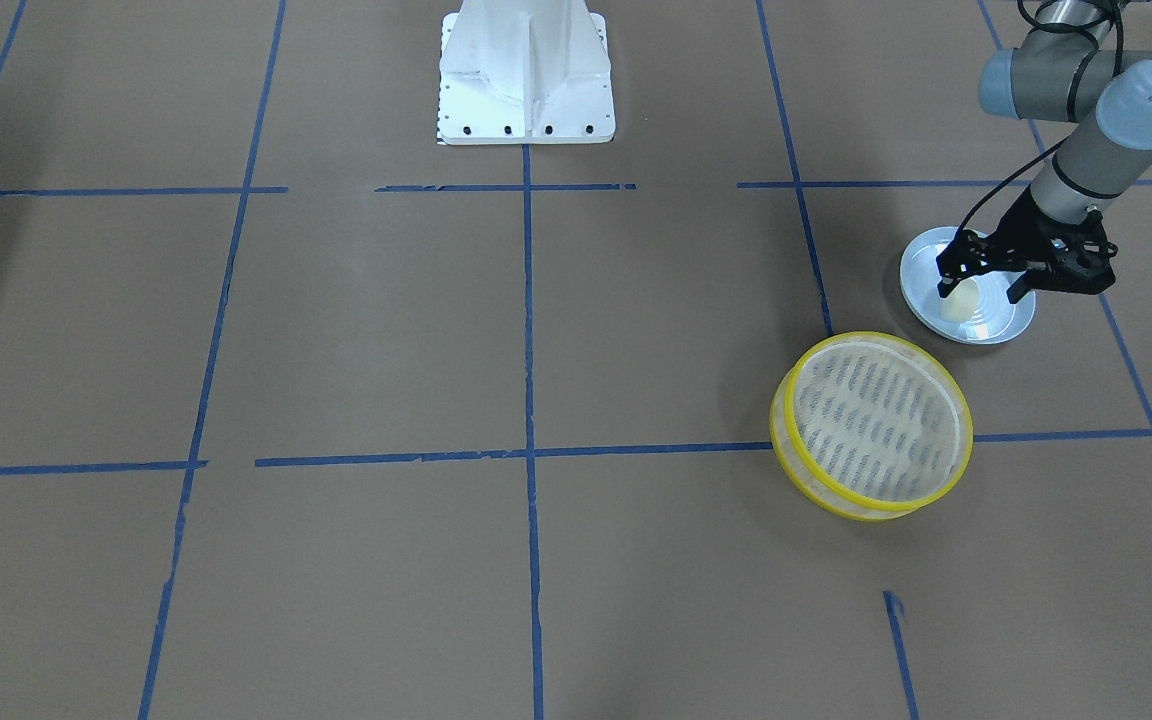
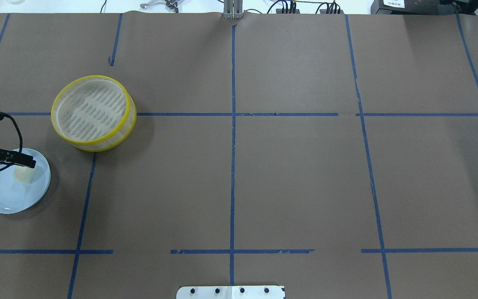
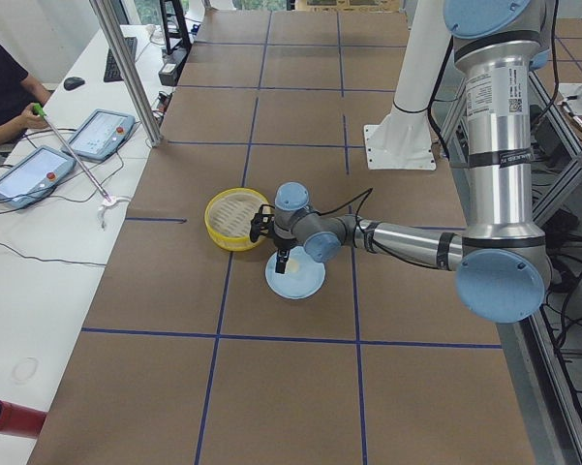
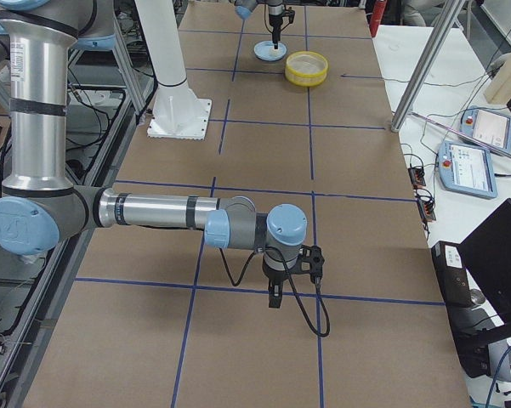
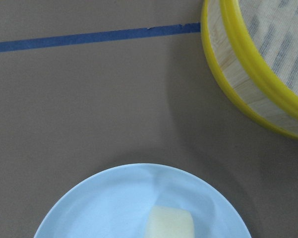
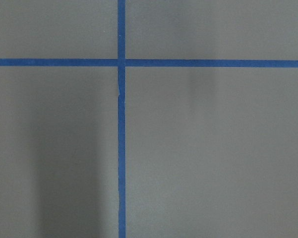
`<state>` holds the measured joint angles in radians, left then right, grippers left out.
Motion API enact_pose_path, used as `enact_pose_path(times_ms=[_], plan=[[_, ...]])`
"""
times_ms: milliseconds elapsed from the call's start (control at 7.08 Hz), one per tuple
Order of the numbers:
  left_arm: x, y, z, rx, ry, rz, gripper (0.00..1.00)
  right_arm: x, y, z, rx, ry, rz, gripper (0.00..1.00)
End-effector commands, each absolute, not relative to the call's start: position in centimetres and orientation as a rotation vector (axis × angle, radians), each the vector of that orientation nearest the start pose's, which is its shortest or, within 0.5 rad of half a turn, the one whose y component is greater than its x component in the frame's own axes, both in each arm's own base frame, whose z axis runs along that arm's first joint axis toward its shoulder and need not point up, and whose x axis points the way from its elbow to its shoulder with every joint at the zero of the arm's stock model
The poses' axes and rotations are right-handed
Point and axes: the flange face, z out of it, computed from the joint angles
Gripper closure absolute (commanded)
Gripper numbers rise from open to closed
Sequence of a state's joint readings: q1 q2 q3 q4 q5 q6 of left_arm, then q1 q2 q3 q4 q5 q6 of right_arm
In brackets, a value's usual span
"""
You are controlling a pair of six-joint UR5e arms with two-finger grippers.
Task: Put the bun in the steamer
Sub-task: 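Move the left gripper down over the white bun on the blue plate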
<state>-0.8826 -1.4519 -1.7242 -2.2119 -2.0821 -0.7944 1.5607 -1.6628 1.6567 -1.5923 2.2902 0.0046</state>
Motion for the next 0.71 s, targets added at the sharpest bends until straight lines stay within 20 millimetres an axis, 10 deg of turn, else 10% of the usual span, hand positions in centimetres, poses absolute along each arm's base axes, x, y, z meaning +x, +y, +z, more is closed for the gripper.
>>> enact_pose_path(times_ms=[0, 565], plan=[[24.30, -41.58, 58.39, 0.139, 0.801, 0.087, 0.00, 6.35, -45.13, 66.57, -0.031, -0.719, 0.006, 0.00], [25.01, -41.15, 58.84, 0.127, 0.798, 0.104, 0.04, 6.35, -45.13, 66.57, -0.031, -0.719, 0.006, 0.00]])
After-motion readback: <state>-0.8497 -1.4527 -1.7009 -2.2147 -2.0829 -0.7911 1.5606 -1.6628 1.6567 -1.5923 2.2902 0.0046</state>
